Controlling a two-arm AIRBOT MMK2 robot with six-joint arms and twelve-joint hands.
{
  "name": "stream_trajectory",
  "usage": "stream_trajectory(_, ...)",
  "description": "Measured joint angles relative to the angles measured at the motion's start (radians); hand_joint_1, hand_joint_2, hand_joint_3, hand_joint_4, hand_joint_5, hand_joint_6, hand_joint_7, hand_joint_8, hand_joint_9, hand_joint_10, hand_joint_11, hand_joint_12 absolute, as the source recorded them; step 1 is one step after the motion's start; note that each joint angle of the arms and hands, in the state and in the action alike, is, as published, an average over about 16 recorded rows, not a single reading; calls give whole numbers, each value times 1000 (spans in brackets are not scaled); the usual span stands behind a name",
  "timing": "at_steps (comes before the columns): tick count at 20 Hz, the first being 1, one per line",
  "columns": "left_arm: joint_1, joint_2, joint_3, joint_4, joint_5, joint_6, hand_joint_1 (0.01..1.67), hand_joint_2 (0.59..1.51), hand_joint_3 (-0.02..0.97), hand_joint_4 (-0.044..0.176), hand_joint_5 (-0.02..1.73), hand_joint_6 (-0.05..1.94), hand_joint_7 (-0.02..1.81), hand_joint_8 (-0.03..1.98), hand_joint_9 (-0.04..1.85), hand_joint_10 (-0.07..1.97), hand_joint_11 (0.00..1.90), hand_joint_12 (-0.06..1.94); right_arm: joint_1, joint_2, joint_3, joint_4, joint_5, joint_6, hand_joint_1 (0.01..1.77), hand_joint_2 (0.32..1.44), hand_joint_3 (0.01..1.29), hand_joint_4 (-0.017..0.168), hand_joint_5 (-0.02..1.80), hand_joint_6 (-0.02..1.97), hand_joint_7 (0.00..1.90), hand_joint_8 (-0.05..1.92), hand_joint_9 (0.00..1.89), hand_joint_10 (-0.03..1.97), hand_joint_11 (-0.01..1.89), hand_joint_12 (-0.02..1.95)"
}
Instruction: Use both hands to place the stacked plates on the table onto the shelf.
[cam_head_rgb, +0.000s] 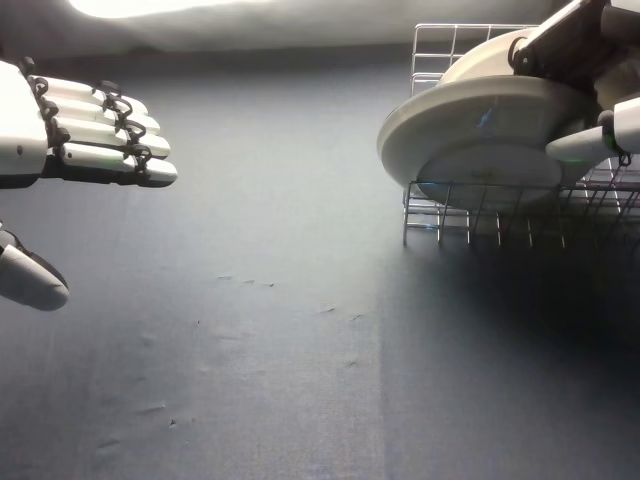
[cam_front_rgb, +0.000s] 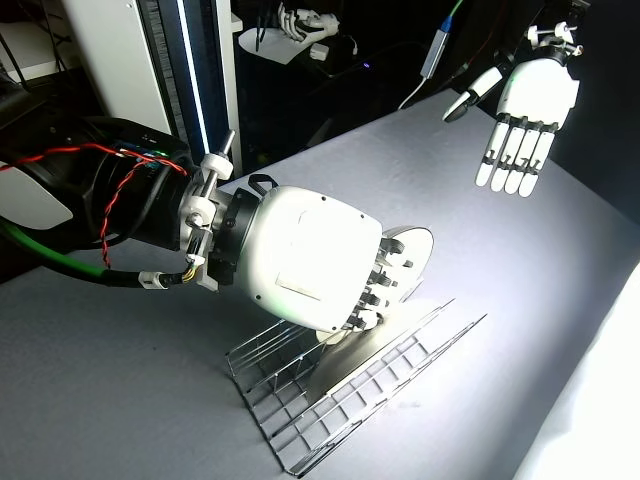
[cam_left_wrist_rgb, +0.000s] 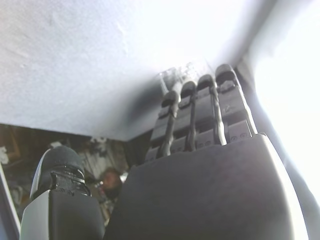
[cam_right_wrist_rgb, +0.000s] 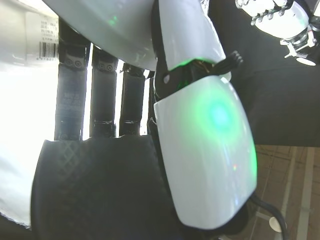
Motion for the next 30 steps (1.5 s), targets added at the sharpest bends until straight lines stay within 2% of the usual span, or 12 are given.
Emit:
stream_trajectory(4,0,0,-1,0,-1,0,22,1040,10,2,25,6,19,-5,20,-59,22,8,0,2,0,-3,3,1,1357,1029,13,-8,831,708,962,681,889,852,765,1096)
stream_trajectory(11,0,0,-2,0,-3,0,23,1040,10,2,26,6,18,-5,19,-59,22,8,5,5,-2,-18,15,1,1209,1064,13,-6,680,307,765,269,705,355,419,1110)
stream_trajectory(16,-6,0,-8,1,-18,0,23,1041,11,2,27,6,20,-5,19,-59,22,8,24,6,-16,-65,29,1,1050,1064,15,-4,488,37,537,17,492,35,157,980)
stream_trajectory(22,-13,0,-28,7,-54,1,23,1044,11,2,32,6,21,-5,19,-59,21,8,51,1,-35,-249,77,1,904,1032,15,-3,247,20,292,12,268,3,31,690)
stream_trajectory(27,-18,0,-43,22,-87,11,23,1048,10,2,35,7,18,-5,19,-59,19,7,67,-4,-49,-484,150,-2,842,993,15,-3,123,20,161,12,151,2,17,458)
stream_trajectory(30,-18,0,-48,30,-101,20,23,1050,10,2,34,7,18,-4,19,-59,18,7,69,-7,-50,-639,206,-9,833,983,15,-1,88,19,120,12,115,2,19,385)
